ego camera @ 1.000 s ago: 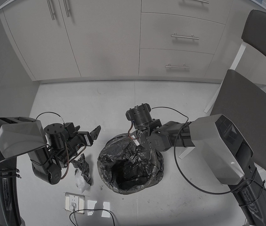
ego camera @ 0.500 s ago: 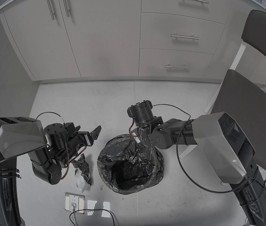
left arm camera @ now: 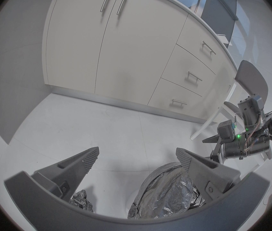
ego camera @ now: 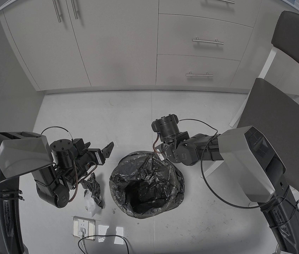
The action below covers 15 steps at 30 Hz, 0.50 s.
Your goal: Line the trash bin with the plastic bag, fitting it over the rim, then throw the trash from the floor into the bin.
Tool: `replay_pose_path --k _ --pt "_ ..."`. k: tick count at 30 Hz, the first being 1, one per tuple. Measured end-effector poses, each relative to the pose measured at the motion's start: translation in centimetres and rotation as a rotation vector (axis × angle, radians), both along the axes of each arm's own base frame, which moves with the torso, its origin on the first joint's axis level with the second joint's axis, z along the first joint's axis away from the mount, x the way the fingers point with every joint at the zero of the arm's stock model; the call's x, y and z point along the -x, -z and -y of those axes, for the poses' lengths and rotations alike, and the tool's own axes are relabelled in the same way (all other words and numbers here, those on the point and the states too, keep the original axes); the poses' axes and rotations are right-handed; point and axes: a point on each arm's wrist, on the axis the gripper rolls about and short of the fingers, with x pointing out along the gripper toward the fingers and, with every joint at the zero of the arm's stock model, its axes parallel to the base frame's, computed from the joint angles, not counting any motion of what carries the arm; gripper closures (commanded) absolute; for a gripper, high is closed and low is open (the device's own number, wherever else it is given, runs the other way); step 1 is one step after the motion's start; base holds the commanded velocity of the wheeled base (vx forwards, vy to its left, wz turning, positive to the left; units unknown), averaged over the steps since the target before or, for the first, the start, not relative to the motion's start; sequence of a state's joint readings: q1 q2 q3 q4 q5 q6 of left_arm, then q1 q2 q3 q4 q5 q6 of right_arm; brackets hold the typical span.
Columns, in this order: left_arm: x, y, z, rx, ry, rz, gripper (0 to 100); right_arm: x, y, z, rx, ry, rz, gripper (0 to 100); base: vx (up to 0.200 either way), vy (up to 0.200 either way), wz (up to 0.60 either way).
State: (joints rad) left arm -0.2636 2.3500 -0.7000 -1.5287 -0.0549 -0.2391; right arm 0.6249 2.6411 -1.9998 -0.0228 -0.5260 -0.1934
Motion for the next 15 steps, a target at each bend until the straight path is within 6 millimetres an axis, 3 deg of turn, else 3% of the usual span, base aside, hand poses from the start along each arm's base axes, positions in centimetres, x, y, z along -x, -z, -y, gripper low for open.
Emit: replay_pose_path --k 15 --pt "-0.2 0.7 0.0 -0.004 -0.002 -0.014 0 0.0 1.6 -0.2 0.007 0.003 -0.024 0 0.0 0.0 0.0"
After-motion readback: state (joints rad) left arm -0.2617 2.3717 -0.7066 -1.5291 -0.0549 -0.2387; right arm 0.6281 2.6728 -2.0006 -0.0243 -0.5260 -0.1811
